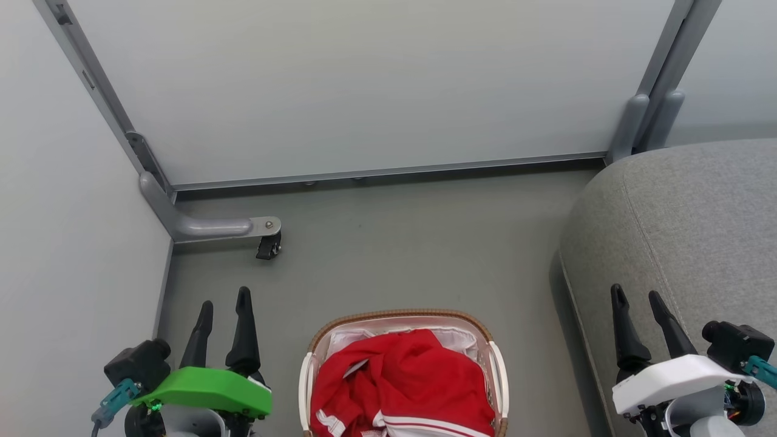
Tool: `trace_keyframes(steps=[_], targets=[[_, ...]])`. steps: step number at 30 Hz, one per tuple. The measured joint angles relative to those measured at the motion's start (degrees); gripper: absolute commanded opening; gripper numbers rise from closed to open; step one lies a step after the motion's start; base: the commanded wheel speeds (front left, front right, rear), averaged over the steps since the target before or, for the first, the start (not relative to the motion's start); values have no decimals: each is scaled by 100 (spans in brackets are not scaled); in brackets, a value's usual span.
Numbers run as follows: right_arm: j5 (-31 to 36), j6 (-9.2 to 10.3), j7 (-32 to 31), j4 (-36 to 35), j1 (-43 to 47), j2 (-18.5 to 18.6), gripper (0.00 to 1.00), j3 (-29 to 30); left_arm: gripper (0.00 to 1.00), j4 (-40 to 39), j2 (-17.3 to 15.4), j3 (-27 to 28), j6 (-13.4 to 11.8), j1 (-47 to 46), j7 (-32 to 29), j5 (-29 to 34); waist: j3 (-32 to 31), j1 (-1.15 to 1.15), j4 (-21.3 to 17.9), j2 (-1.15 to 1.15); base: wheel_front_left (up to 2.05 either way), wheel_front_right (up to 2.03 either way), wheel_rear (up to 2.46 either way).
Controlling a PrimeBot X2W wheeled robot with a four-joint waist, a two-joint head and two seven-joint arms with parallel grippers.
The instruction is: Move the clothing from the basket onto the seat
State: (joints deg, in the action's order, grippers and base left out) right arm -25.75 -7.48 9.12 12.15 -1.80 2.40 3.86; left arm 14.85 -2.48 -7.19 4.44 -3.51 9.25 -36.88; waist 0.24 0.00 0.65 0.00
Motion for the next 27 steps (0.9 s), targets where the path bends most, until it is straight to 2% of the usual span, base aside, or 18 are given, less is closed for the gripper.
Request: trace_keyframes(steps=[27], targets=[[1376,-1,354,107,46,20,100,-102,100,343,-12,-235,-15,1,346,1089,28,0,52,0,0,0,0]])
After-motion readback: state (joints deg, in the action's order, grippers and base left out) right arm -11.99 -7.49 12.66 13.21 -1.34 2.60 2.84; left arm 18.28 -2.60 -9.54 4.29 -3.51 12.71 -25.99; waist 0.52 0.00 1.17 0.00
